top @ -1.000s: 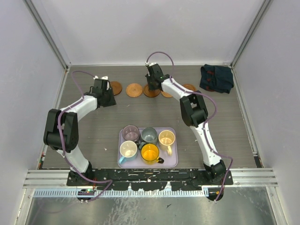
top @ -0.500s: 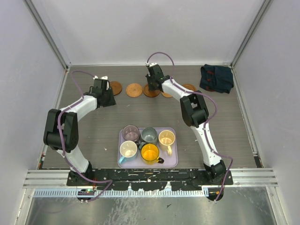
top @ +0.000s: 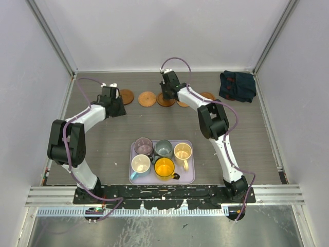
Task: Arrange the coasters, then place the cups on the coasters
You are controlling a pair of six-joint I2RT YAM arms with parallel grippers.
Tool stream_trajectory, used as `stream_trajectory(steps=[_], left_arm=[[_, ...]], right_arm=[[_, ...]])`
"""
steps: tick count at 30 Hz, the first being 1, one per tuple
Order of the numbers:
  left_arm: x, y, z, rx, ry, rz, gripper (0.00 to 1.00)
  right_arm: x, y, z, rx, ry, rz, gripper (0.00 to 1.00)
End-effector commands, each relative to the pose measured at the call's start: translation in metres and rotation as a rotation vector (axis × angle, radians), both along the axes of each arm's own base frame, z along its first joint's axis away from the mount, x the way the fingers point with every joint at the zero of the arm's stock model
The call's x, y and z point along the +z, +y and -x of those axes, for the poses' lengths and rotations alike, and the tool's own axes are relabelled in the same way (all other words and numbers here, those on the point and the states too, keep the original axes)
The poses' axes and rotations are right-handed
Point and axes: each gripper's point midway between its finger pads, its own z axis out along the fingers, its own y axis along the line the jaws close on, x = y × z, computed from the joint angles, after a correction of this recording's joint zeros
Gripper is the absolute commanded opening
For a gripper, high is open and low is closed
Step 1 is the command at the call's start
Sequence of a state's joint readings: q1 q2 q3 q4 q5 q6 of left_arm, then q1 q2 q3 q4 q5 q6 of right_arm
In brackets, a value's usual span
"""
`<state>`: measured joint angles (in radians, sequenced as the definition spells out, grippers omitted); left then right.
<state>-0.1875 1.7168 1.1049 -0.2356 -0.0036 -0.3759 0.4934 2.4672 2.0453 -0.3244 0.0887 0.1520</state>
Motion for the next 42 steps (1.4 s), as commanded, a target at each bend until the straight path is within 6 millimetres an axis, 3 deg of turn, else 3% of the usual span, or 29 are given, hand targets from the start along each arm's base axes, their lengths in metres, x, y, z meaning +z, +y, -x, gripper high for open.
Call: stream_trajectory(steps=[1,12,17,20,25,29,33,42], left_arm=[[0.029,-0.001,-0.022,0.008,-0.103,0.024,0.3],[0.052,-0.006,-0.043,-0.002,-0.211,0.06,0.3],[0.067,-0.026,-0.067,-0.072,-0.305,0.133,0.27],[0.076,-0.039,-0.086,-0.109,-0.374,0.186,0.19],[0.079,-0.064,-0.111,-0.179,-0.393,0.219,0.0],[0.069,-0.091,-0.124,-0.262,-0.366,0.215,0.0],[0.058,-0.104,-0.132,-0.305,-0.339,0.196,0.0],[0.029,-0.115,-0.138,-0.353,-0.249,0.162,0.0]], right_arm=[[0.031,-0.007,0.002,-0.005,-0.031,0.002,0.18],[0.103,-0.009,-0.005,-0.013,-0.159,-0.037,0.22],[0.129,-0.017,0.006,-0.028,-0.197,-0.054,0.22],[0.136,-0.035,0.015,-0.078,-0.22,-0.024,0.2],[0.133,-0.074,0.035,-0.172,-0.228,0.033,0.16],[0.129,-0.102,0.047,-0.23,-0.211,0.02,0.11],[0.124,-0.125,0.056,-0.277,-0.199,0.03,0.1],[0.108,-0.142,0.068,-0.324,-0.172,0.031,0.1]])
